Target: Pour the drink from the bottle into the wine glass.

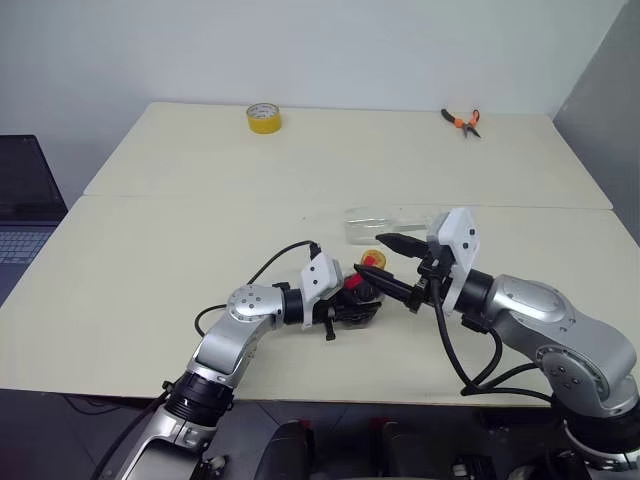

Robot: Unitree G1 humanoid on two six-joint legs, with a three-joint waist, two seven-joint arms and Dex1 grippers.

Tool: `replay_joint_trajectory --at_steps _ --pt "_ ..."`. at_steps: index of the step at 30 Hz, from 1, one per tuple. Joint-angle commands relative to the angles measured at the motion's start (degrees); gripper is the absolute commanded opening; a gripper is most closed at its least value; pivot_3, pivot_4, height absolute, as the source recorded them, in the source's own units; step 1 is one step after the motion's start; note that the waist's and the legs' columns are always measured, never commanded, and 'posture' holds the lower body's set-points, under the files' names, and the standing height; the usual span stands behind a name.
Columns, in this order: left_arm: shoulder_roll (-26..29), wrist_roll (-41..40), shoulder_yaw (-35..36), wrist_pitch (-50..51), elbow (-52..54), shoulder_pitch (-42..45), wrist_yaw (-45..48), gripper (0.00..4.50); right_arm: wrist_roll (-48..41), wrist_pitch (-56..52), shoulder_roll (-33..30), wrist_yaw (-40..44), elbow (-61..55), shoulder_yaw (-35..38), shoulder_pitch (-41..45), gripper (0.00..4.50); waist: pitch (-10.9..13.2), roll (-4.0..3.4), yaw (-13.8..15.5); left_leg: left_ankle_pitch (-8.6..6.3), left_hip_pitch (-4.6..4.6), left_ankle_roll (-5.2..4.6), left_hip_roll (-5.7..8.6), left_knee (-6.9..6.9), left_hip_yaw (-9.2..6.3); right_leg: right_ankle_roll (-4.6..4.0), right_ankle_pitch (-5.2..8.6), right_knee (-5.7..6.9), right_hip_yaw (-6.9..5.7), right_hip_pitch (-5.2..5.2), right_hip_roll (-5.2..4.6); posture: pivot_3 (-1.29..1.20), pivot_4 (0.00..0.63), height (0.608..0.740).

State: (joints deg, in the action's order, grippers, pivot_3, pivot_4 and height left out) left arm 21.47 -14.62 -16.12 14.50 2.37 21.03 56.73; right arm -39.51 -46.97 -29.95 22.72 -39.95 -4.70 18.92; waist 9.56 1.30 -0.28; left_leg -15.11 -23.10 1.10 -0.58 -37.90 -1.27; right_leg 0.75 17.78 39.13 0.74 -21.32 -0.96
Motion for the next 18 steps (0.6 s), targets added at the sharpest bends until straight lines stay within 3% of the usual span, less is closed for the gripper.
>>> replay_joint_trajectory --at_steps 1,6,11,18 --pt "-0.3 -0.26 0.44 -1.57 1.85 0.96 0.05 1.24 -0.69 1.31 0.69 0.64 -0.94 1.51 -0.31 2.9 0.0 0.0 0.0 0.0 0.0 0.0 0.0 0.0 0.0 0.0 0.0 0.0 0.0 0.0 0.0 0.0 0.15 0.74" --pt "-0.33 -0.13 0.51 -1.46 1.93 0.86 0.0 1.21 -0.29 1.76 1.05 1.71 -0.39 1.99 -0.54 1.35 0.0 0.0 0.0 0.0 0.0 0.0 0.0 0.0 0.0 0.0 0.0 0.0 0.0 0.0 0.0 0.0 0.15 0.74" --pt "-0.1 -0.32 0.42 -1.08 2.74 0.28 0.0 1.06 0.69 5.31 -0.26 7.14 3.15 2.42 0.63 1.29 0.0 0.0 0.0 0.0 0.0 0.0 0.0 0.0 0.0 0.0 0.0 0.0 0.0 0.0 0.0 0.0 0.15 0.74" --pt "0.21 -0.88 0.04 -0.32 3.44 0.34 0.87 0.96 9.88 20.25 -11.78 30.98 19.92 -2.92 9.04 1.29 0.02 -0.02 -0.12 0.0 0.06 -0.02 0.01 0.0 0.02 0.0 0.0 -0.02 0.0 0.03 0.02 0.0 0.15 0.74"
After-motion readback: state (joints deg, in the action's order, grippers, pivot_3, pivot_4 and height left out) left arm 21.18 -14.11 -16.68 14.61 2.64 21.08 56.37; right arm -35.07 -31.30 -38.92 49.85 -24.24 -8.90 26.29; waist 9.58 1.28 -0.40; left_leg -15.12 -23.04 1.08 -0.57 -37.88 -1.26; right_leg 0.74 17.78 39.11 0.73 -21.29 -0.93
